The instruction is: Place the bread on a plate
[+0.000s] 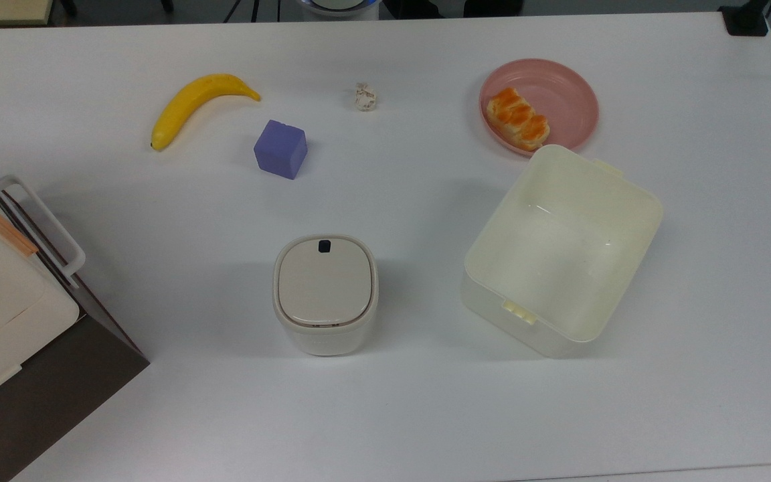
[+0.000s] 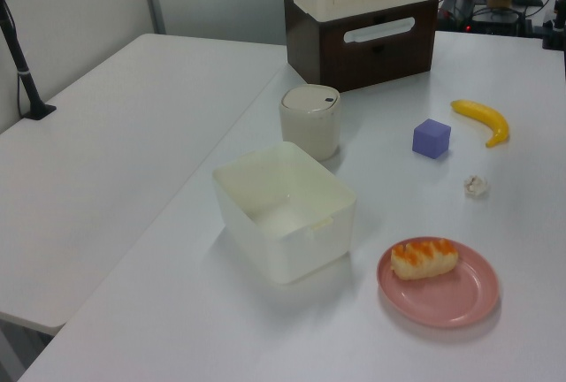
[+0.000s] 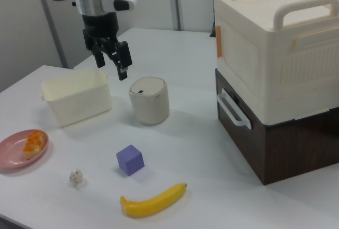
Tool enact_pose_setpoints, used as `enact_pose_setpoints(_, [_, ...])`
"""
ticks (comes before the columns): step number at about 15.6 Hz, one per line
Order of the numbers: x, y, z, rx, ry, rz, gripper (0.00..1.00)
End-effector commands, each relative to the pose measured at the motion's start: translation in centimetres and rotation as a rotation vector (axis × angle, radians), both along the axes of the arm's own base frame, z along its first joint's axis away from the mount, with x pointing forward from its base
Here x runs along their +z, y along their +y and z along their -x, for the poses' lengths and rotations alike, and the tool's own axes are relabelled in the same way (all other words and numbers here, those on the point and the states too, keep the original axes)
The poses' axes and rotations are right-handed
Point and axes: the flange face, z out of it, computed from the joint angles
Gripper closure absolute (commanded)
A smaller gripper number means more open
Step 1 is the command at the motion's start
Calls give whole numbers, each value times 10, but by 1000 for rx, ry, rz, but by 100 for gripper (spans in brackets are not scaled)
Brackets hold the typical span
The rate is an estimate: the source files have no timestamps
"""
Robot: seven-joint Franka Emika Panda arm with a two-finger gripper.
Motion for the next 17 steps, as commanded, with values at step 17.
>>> enact_pose_setpoints(17, [4, -2, 5, 49, -18, -60, 0])
